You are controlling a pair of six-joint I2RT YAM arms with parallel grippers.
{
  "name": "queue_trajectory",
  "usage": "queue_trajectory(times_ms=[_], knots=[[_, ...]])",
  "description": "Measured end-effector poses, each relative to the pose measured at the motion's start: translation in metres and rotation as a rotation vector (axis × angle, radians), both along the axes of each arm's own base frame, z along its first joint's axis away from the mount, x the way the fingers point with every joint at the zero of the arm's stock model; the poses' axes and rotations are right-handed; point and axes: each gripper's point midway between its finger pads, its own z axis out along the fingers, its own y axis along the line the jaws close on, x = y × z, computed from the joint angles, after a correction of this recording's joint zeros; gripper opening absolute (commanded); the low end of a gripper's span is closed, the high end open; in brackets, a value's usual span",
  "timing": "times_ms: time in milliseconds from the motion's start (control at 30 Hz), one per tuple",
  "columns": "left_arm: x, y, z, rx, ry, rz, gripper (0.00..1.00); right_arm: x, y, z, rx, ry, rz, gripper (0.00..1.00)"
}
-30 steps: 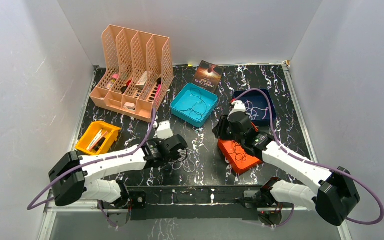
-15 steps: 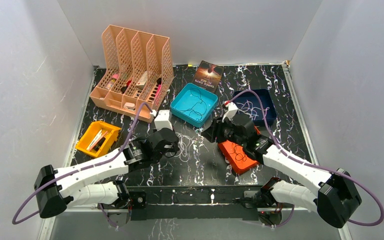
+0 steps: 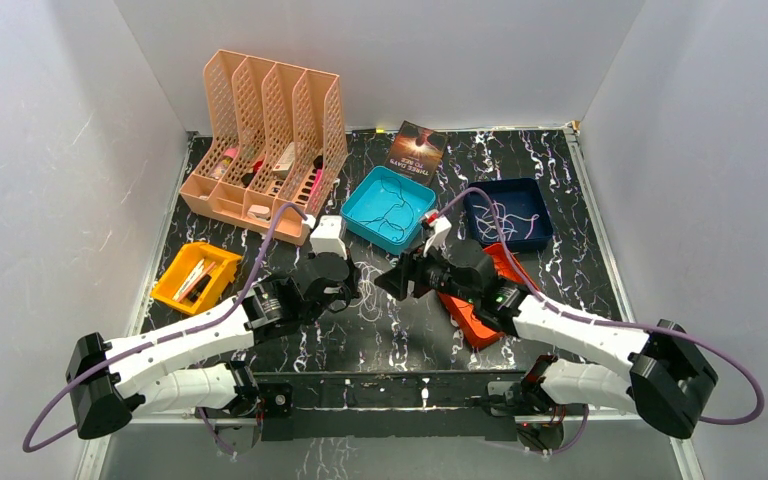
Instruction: Untangle the cables
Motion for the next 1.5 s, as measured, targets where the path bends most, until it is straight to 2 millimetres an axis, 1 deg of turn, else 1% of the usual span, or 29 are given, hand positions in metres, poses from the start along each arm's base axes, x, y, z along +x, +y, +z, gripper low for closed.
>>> queue_trajectory(times_ms=[100,300,400,667,933,1000,1100,1233,1500], knots=[[0.000,-0.001,0.001,-0.005,0.000,-0.003,0.00,-0.001,0.005,-0.006,-0.012,0.004,0.005,0.71],[-0.001,-0.006,0.003,-0.024,0.000,-0.022,0.00,0.003,0.010,-0.021,-0.039,0.016,-0.009,0.72],[-0.001,-0.009,0.005,-0.035,-0.002,-0.033,0.00,0.007,0.012,-0.023,-0.041,0.013,-0.025,0.72],[-0.003,-0.014,0.007,-0.051,0.000,-0.056,0.00,0.017,0.020,-0.014,-0.012,-0.007,-0.043,0.72],[-0.003,-0.014,0.007,-0.052,0.002,-0.059,0.00,0.021,0.017,-0.014,-0.012,-0.001,-0.077,0.71],[-0.003,-0.014,0.007,-0.052,0.002,-0.059,0.00,0.023,0.015,-0.011,-0.009,-0.009,-0.097,0.71],[-0.003,-0.014,0.007,-0.052,0.002,-0.058,0.00,0.024,0.012,0.000,0.015,-0.028,-0.117,0.71],[-0.003,-0.015,0.005,-0.047,0.005,-0.058,0.00,0.024,0.011,0.009,0.035,-0.039,-0.118,0.71],[-0.003,-0.015,0.004,-0.045,0.009,-0.055,0.00,0.017,0.015,0.006,0.037,-0.026,-0.077,0.69]])
